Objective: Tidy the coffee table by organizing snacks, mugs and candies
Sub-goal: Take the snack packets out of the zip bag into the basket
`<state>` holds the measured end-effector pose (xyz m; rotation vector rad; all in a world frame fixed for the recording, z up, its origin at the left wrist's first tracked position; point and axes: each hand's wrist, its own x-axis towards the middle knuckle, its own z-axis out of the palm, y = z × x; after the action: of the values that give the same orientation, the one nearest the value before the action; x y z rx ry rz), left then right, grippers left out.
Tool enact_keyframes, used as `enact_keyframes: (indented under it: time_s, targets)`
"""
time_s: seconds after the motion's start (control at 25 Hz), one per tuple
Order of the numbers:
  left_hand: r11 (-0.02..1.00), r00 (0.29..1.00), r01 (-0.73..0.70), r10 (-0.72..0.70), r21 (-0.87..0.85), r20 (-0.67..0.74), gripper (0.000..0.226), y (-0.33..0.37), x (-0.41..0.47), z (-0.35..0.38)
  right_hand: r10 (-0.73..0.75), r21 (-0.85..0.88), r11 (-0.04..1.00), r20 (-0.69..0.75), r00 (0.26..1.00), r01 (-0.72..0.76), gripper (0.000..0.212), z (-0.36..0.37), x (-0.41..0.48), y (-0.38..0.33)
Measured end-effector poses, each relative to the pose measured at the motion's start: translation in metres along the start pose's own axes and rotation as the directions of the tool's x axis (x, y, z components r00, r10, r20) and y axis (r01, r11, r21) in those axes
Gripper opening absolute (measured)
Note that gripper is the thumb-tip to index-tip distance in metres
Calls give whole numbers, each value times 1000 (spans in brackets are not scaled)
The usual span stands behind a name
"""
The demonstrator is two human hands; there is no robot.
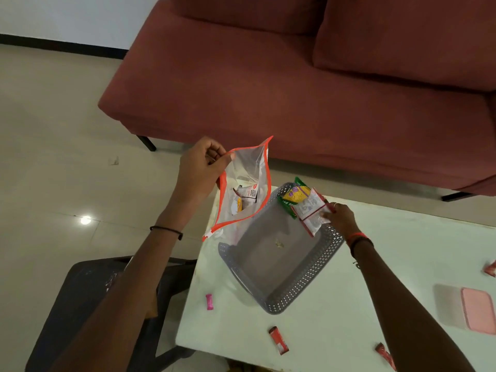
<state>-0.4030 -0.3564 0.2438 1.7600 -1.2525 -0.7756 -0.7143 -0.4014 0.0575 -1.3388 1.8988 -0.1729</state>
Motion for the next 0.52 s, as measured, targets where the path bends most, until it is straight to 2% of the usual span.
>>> enact_keyframes:
  time_s: [0.2,0.44,0.52]
  targets:
    - [999,1000,-3,4,-35,23,15,-6,8,8,105,-5,995,7,994,-105,31,27,29,25]
    - [1000,1000,10,-9,-29,25,16,-10,14,13,167,-15,986,-30,985,-168,26,28,41,32]
    - [1000,999,16,-15,-24,29,16,-12,15,13,235,-2,972,-66,970,-236,25,31,36,32]
